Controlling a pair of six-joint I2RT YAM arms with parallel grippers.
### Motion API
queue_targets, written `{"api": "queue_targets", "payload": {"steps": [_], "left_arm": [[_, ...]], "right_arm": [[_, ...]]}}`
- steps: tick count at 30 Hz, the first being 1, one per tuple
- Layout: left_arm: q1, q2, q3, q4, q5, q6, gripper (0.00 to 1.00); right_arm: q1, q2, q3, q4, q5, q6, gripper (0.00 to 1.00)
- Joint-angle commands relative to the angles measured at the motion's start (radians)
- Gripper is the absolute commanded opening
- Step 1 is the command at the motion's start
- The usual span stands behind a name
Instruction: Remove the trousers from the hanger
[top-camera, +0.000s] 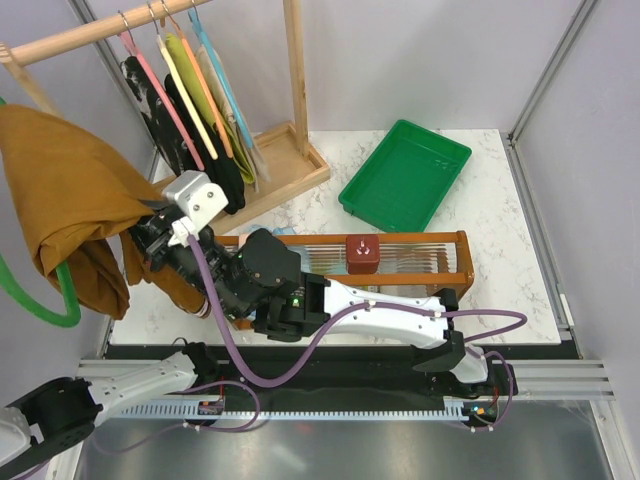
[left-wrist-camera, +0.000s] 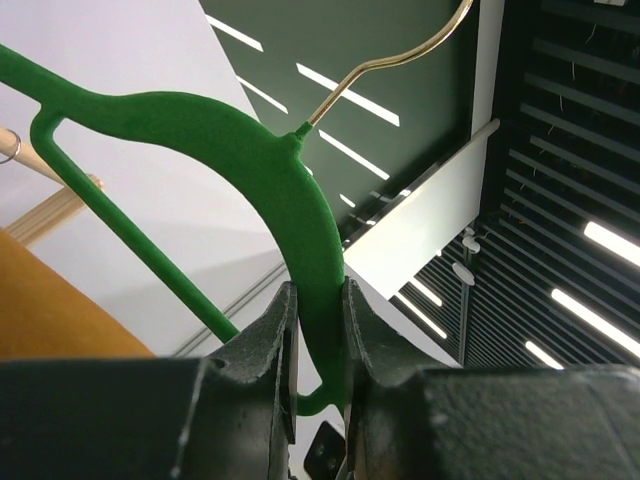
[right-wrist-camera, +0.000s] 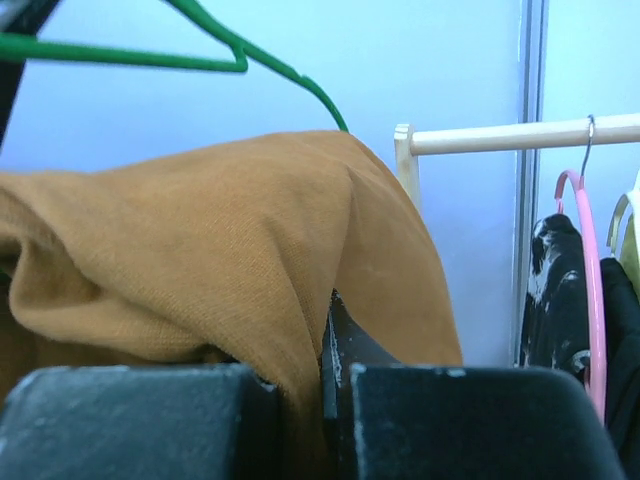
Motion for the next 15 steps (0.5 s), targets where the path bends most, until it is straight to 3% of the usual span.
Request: {"api": "queue_targets", "payload": {"steps": [1, 15], "left_arm": [[-0.025, -0.025, 0.019, 0.04, -0.015, -0.052, 0.02], [-0.069, 0.014, -0.001, 0.018, -0.006, -0.007, 0.02]], "right_arm": [[0.005, -0.063, 0.088, 0.241, -0.023, 0.044, 0.0], [0.005, -0.174, 0.11, 0.38, -0.034, 0.169, 0.0]]}}
